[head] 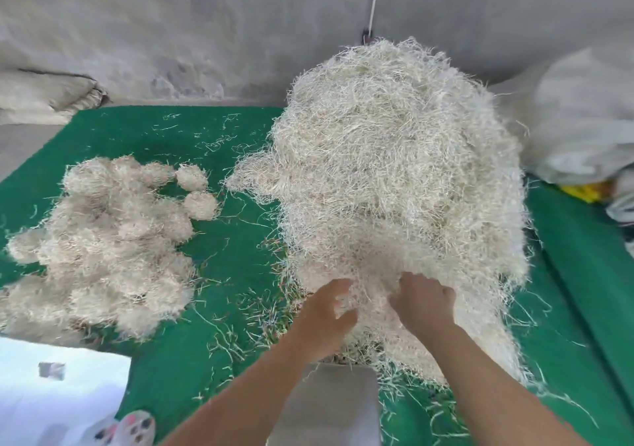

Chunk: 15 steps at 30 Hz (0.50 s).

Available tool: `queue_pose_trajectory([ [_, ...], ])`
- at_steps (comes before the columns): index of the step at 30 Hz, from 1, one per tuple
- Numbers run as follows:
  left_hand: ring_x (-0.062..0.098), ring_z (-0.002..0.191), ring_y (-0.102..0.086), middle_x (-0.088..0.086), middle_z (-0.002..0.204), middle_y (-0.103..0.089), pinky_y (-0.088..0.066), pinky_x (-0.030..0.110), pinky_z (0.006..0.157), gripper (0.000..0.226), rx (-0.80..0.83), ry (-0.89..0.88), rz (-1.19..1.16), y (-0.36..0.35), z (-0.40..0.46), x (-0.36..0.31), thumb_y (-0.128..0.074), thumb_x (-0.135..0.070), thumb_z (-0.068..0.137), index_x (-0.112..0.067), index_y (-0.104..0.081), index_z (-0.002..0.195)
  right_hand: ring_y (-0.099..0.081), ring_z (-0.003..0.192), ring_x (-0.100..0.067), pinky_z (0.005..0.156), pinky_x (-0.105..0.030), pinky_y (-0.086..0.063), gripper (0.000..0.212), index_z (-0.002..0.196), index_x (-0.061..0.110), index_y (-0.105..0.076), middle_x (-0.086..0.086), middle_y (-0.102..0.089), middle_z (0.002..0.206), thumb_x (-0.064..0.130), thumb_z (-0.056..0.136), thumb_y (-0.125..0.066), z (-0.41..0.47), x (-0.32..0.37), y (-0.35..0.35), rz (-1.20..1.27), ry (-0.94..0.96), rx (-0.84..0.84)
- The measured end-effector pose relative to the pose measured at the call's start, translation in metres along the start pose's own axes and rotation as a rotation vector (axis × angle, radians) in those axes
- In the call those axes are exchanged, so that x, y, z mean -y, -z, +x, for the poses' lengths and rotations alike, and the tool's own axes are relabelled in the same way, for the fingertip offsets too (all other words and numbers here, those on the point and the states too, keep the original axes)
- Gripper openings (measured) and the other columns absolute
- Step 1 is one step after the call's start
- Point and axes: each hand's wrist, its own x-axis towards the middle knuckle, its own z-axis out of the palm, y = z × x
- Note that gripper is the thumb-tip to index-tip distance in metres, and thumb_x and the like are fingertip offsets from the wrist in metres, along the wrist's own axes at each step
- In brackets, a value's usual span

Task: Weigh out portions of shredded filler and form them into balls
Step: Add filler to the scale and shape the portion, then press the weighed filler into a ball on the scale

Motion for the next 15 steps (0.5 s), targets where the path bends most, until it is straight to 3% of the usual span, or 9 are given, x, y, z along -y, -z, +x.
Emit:
queue_pose_trajectory([
  [2, 0.011, 0.148, -0.033, -0.013, 0.159, -0.035, -0.03, 0.027, 0.114, 0.072, -0.051, -0.021, -0.009, -0.012, 0.002, -0.001, -0.066, -0.044, 0.095, -0.047, -0.026, 0.154, -0.056, 0.096, -0.025, 0.085, -0.041, -0.04, 0.029, 0.116, 0.022, -0.066, 0.002, -0.057, 0.098, 0.039, 0.092, -0.067, -0.004, 0.0, 0.004, 0.102, 0.075, -0.119],
  [5, 0.008, 0.155, -0.003, -0.018, 0.168, -0.009, -0.004, 0.04, 0.126, 0.103, -0.152, -0.2, 0.227, -0.016, 0.01, -0.018, -0.07, -0.064, 0.083, -0.042, -0.008, 0.161, -0.048, 0.099, -0.029, 0.081, -0.035, -0.04, 0.032, 0.106, 0.018, -0.069, -0.004, -0.05, 0.113, 0.022, 0.079, -0.085, -0.023, 0.009, 0.016, 0.411, 0.316, -0.339],
  [6, 0.011, 0.156, -0.012, -0.016, 0.166, -0.018, -0.012, 0.044, 0.128, 0.096, -0.18, -0.294, 0.248, -0.015, 0.013, -0.026, -0.07, -0.062, 0.081, -0.043, -0.017, 0.159, -0.051, 0.102, -0.025, 0.081, -0.033, -0.048, 0.031, 0.105, 0.024, -0.066, 0.002, -0.048, 0.115, 0.019, 0.08, -0.083, -0.029, 0.012, 0.024, 0.573, 0.389, -0.279],
  [7, 0.006, 0.149, -0.03, -0.024, 0.157, -0.034, -0.031, 0.043, 0.124, 0.08, -0.175, -0.349, 0.178, -0.012, 0.015, -0.035, -0.069, -0.055, 0.082, -0.05, -0.029, 0.151, -0.058, 0.105, -0.02, 0.082, -0.032, -0.056, 0.031, 0.107, 0.034, -0.061, 0.009, -0.052, 0.117, 0.023, 0.084, -0.079, -0.034, 0.015, 0.033, 0.744, 0.442, -0.152],
  [8, -0.001, 0.134, -0.049, -0.033, 0.141, -0.049, -0.049, 0.033, 0.109, 0.066, -0.153, -0.355, 0.031, -0.007, 0.015, -0.044, -0.067, -0.048, 0.081, -0.058, -0.039, 0.14, -0.064, 0.108, -0.01, 0.086, -0.029, -0.06, 0.033, 0.113, 0.046, -0.056, 0.017, -0.058, 0.118, 0.033, 0.089, -0.073, -0.04, 0.018, 0.04, 0.88, 0.491, 0.004],
  [9, -0.004, 0.117, -0.063, -0.03, 0.125, -0.063, -0.057, 0.022, 0.092, 0.056, -0.134, -0.341, -0.102, -0.001, 0.014, -0.052, -0.067, -0.044, 0.079, -0.063, -0.047, 0.128, -0.065, 0.111, -0.002, 0.09, -0.023, -0.059, 0.04, 0.122, 0.057, -0.048, 0.023, -0.061, 0.12, 0.042, 0.091, -0.07, -0.044, 0.02, 0.044, 0.973, 0.538, 0.066],
  [10, -0.001, 0.106, -0.069, -0.023, 0.116, -0.07, -0.059, 0.018, 0.082, 0.05, -0.119, -0.322, -0.24, 0.004, 0.016, -0.056, -0.071, -0.042, 0.076, -0.064, -0.054, 0.118, -0.062, 0.115, 0.005, 0.093, -0.017, -0.055, 0.054, 0.131, 0.057, -0.038, 0.031, -0.058, 0.124, 0.045, 0.091, -0.072, -0.048, 0.02, 0.045, 1.04, 0.563, 0.046],
  [12, 0.007, 0.102, -0.074, -0.011, 0.11, -0.075, -0.061, 0.023, 0.08, 0.044, -0.176, -0.286, -0.462, 0.014, 0.017, -0.059, -0.081, -0.041, 0.072, -0.056, -0.064, 0.11, -0.057, 0.119, 0.01, 0.092, -0.011, -0.052, 0.092, 0.142, 0.049, -0.018, 0.046, -0.044, 0.124, 0.043, 0.081, -0.087, -0.051, 0.014, 0.041, 1.121, 0.483, -0.018],
  [15, 0.007, 0.103, -0.074, -0.009, 0.105, -0.078, -0.057, 0.021, 0.082, 0.043, -0.218, -0.14, -0.785, 0.026, 0.017, -0.066, -0.084, -0.04, 0.071, -0.027, -0.073, 0.11, -0.056, 0.112, 0.001, 0.093, -0.021, -0.05, 0.119, 0.148, 0.058, -0.007, 0.03, -0.043, 0.131, 0.052, 0.066, -0.093, -0.046, 0.006, 0.033, 0.875, 0.265, -0.098],
])
